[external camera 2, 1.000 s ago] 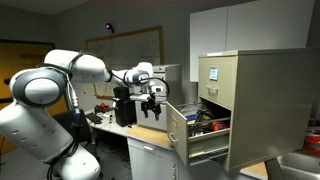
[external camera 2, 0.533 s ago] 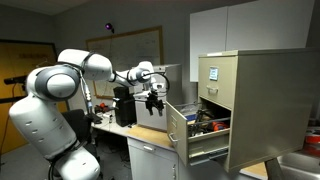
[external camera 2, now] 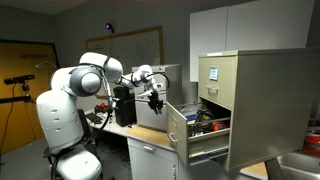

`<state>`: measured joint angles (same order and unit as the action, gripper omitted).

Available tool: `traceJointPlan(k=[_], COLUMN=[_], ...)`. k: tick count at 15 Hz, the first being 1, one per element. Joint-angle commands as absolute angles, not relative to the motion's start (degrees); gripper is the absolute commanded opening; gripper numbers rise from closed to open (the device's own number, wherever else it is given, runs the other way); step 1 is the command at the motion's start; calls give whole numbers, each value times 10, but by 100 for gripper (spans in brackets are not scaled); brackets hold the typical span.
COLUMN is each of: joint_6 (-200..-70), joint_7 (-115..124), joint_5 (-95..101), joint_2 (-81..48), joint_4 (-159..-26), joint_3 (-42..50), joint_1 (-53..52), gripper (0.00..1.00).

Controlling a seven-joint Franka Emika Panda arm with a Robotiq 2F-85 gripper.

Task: Close the bottom drawer

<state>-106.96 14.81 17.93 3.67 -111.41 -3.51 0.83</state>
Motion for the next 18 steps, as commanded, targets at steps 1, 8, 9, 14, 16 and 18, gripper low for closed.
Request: traceJointPlan(k=[1,8,9,14,16,18], joint_6=[-1084,-1125,-1131,-1163,-1174,-1197], joint_7=[237,364,368,357,362,362], joint_5=[296,530,562,707,758,814], joint_2=[-26,-91,-99,-121,-136,-163], joint_4=[-1065,-1042,-1037,-998,-965,-918], joint_3=[-38,-7,1,50,67,82], joint_1=[-4,-16,-11,20,35,53], gripper=[6,0,0,0,0,0])
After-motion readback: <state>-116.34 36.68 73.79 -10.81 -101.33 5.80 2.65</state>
